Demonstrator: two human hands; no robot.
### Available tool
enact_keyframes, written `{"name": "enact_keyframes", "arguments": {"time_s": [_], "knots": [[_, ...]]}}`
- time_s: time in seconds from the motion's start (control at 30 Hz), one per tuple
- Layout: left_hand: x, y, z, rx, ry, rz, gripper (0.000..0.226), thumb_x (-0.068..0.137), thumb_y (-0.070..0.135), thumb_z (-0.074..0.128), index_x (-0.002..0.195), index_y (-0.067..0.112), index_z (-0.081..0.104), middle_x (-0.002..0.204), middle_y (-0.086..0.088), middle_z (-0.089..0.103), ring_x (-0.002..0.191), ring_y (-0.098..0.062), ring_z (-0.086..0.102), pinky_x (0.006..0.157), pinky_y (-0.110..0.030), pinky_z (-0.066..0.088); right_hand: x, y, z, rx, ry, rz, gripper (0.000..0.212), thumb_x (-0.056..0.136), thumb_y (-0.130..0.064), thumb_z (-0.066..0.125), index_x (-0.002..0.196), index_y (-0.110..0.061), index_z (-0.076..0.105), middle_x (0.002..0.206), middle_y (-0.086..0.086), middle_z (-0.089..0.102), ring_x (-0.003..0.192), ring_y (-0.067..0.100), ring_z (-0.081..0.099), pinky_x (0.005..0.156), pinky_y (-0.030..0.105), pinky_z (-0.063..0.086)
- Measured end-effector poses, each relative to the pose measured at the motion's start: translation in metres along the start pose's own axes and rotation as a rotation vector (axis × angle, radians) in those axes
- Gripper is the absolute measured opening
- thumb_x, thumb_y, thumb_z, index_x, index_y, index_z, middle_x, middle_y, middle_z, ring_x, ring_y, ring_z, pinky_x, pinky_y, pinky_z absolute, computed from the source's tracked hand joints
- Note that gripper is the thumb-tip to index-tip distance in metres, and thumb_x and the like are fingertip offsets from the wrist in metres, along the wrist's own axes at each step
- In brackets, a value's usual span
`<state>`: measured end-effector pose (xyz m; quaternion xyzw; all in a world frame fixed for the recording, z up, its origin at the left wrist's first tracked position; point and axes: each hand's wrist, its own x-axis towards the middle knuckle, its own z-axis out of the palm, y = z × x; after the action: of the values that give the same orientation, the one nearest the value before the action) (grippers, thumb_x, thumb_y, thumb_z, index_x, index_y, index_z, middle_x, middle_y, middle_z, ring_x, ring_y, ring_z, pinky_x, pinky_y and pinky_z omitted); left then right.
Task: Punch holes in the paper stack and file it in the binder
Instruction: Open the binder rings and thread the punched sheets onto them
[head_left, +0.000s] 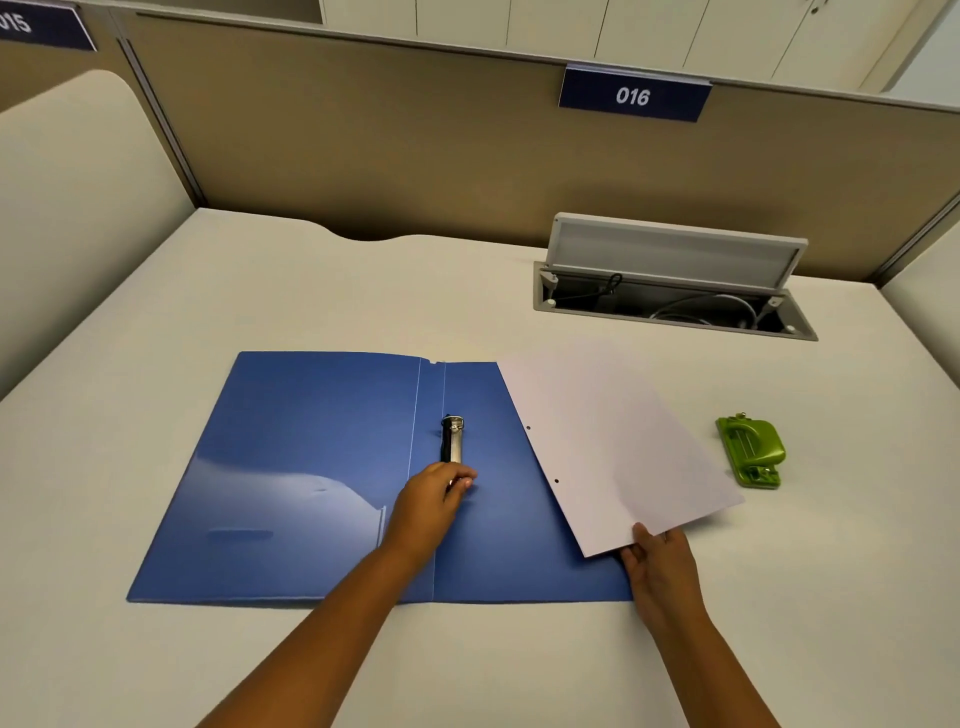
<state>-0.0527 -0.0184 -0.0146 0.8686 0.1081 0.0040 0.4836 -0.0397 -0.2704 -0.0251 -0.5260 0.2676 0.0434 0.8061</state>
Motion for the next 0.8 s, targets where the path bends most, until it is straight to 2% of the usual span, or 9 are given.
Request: {"name": "enact_keyframes", "arguments": {"time_s": [0.07, 0.13, 0.2, 0.3, 0.47, 0.63, 0.8], "knots": [[0.003, -0.004, 0.001, -0.013, 0.054, -0.016, 0.012, 0.091, 0.018, 0.052, 0.096, 0.014, 0.061, 0.097, -0.004, 0.059, 0.074, -0.011, 0.056, 0.063, -0.004, 0.043, 0.001, -0.001, 0.0, 0.008, -0.005, 0.004, 0.035, 0.093, -0.001, 0.043, 0.127, -0.009, 0.044, 0.112, 0.005, 0.057, 0.095, 0.018, 0.059, 0.07, 0.021, 0.055], [0.004, -0.011, 0.002, 0.008, 0.098, -0.003, 0.014, 0.088, 0.018, 0.056, 0.096, 0.007, 0.06, 0.096, -0.002, 0.054, 0.083, -0.014, 0.054, 0.068, -0.006, 0.041, 0.001, 0.0, 0.0, 0.017, -0.005, 0.005, 0.034, 0.093, 0.0, 0.043, 0.126, -0.009, 0.044, 0.109, 0.003, 0.059, 0.096, 0.018, 0.059, 0.071, 0.021, 0.055], [0.004, -0.015, 0.003, -0.027, 0.083, -0.008, 0.01, 0.088, 0.017, 0.056, 0.094, 0.01, 0.059, 0.095, -0.003, 0.055, 0.081, -0.015, 0.055, 0.067, -0.007, 0.043, 0.001, 0.0, -0.001, 0.02, -0.004, -0.002, 0.036, 0.093, 0.0, 0.043, 0.128, -0.009, 0.044, 0.108, 0.002, 0.06, 0.097, 0.019, 0.059, 0.072, 0.022, 0.055], [0.005, -0.016, 0.0, -0.086, 0.032, -0.027, 0.003, 0.089, 0.015, 0.054, 0.089, 0.016, 0.057, 0.089, -0.004, 0.058, 0.068, -0.012, 0.055, 0.057, -0.006, 0.046, 0.001, 0.001, -0.001, 0.015, 0.003, -0.004, 0.037, 0.093, 0.0, 0.043, 0.129, -0.01, 0.043, 0.11, 0.003, 0.059, 0.098, 0.019, 0.059, 0.072, 0.022, 0.055], [0.014, -0.018, 0.001, -0.068, -0.017, -0.046, 0.003, 0.087, 0.02, 0.058, 0.087, 0.017, 0.058, 0.089, -0.002, 0.059, 0.083, -0.017, 0.057, 0.067, -0.009, 0.042, -0.001, 0.001, 0.0, -0.01, 0.004, -0.008, 0.037, 0.093, -0.002, 0.044, 0.129, -0.011, 0.043, 0.114, 0.005, 0.058, 0.097, 0.019, 0.059, 0.071, 0.021, 0.055], [0.019, -0.011, -0.001, -0.015, -0.059, -0.066, 0.006, 0.083, 0.029, 0.063, 0.079, 0.026, 0.06, 0.081, 0.0, 0.062, 0.078, -0.02, 0.059, 0.065, -0.02, 0.045, -0.003, -0.001, 0.002, -0.011, 0.005, -0.011, 0.038, 0.093, -0.002, 0.044, 0.131, -0.01, 0.042, 0.112, 0.004, 0.058, 0.096, 0.019, 0.059, 0.069, 0.02, 0.055], [0.017, -0.008, -0.004, 0.076, -0.042, -0.042, 0.009, 0.083, 0.031, 0.063, 0.081, 0.024, 0.058, 0.076, 0.004, 0.055, 0.07, -0.013, 0.053, 0.057, -0.014, 0.038, -0.005, -0.003, 0.002, -0.008, -0.007, -0.009, 0.036, 0.093, -0.002, 0.043, 0.128, -0.011, 0.043, 0.113, 0.006, 0.057, 0.095, 0.019, 0.059, 0.068, 0.021, 0.055]]}}
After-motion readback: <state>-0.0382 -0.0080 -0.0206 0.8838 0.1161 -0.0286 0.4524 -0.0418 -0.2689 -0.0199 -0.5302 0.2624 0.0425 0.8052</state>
